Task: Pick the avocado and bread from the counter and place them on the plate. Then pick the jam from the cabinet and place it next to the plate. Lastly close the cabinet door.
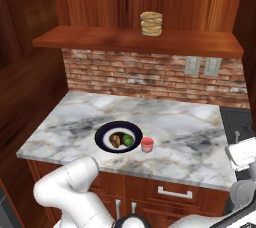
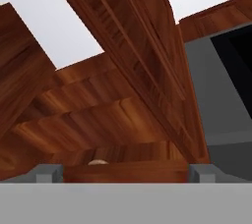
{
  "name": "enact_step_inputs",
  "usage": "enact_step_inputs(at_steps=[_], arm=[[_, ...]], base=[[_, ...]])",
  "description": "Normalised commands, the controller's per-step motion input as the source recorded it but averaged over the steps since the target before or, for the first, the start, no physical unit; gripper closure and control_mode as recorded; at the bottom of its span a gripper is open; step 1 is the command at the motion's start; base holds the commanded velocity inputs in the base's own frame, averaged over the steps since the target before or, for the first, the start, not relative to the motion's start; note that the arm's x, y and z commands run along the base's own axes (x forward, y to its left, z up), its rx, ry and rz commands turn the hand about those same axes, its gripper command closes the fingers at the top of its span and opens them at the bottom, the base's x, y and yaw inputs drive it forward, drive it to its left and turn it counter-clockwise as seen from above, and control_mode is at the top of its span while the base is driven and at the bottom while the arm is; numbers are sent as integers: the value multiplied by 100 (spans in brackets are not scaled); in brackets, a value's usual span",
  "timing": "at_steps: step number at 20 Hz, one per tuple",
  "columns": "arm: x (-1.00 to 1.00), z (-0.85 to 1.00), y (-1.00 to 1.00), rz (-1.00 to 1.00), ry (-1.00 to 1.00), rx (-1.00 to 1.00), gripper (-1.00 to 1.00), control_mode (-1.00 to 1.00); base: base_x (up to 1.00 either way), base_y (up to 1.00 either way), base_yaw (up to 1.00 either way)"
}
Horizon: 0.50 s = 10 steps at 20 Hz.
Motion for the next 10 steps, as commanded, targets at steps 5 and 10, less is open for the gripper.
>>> enact_step_inputs(at_steps=[5, 10], arm=[[5, 17, -4, 0, -4, 1, -100, -100], [2, 20, -9, 0, -4, 3, -100, -100]], base=[[0, 0, 0], [0, 0, 0]])
